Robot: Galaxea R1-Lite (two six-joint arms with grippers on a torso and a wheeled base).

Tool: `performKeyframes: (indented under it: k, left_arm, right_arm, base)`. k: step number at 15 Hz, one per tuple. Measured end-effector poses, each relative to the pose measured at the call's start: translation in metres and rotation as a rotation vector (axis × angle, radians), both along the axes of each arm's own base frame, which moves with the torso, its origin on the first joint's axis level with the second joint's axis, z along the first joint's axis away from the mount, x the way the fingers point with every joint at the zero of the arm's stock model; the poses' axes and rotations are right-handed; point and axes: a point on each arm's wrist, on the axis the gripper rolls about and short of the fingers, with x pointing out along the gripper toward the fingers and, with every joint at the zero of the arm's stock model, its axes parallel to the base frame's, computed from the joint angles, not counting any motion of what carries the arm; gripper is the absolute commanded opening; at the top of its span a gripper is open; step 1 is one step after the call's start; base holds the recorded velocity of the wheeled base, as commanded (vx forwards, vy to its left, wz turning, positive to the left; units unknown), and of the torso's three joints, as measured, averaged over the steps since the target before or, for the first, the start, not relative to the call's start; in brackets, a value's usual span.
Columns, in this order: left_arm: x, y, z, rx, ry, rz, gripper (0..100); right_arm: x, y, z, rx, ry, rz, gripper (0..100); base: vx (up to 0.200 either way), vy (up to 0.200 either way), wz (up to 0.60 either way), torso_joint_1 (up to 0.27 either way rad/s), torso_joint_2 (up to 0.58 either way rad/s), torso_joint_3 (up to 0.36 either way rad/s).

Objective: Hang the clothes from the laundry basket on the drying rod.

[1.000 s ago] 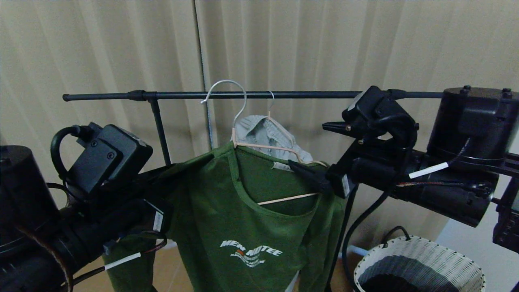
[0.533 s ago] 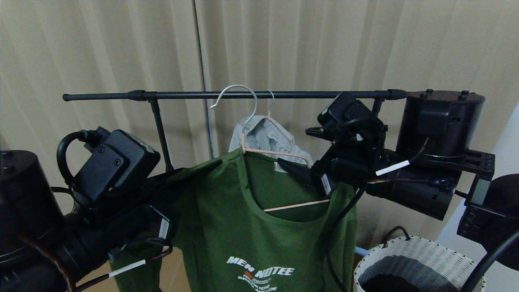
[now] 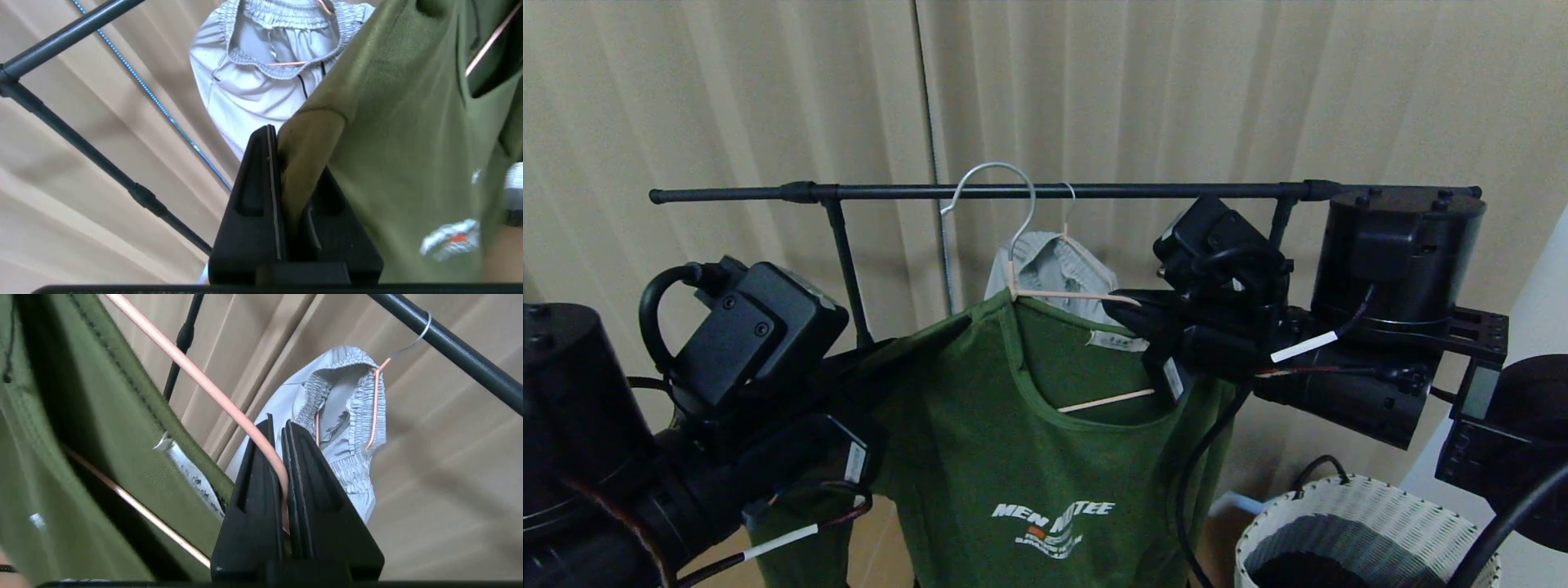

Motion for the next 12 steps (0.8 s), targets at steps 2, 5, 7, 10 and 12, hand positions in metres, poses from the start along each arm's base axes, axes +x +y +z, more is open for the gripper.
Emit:
performKeyframes:
  k: [2, 5, 7, 10, 12]
  left_arm:
    - [-0.001, 0.001, -0.002, 0.001, 0.009, -0.001, 100]
    - [-0.002, 0.002, -0.005, 0.003, 0.015, 0.001, 100]
    - [-0.007, 0.007, -0.010, -0.012, 0.033, 0.008, 100]
    - [-0.019, 0.017, -0.017, -0.052, 0.050, 0.017, 100]
    - [-0.022, 0.020, -0.016, -0.071, 0.049, 0.020, 100]
  right_arm:
    - [-0.001, -0.001, 0.000, 0.001, 0.001, 0.000, 0]
    - [-0.002, -0.003, 0.001, 0.004, -0.002, -0.009, 0]
    - [-0.003, -0.009, 0.003, 0.010, -0.014, -0.033, 0]
    - [-0.002, -0.026, 0.004, 0.013, -0.018, -0.081, 0]
    - [-0.002, -0.035, 0.005, 0.015, -0.021, -0.106, 0]
  base:
    - [0.000, 0.000, 0.00, 0.000, 0.00, 0.000]
    - [0.000, 0.000, 0.00, 0.000, 0.00, 0.000]
    - [0.000, 0.000, 0.00, 0.000, 0.00, 0.000]
    - [0.000, 0.000, 0.00, 0.000, 0.00, 0.000]
    - [0.000, 0.000, 0.00, 0.000, 0.00, 0.000]
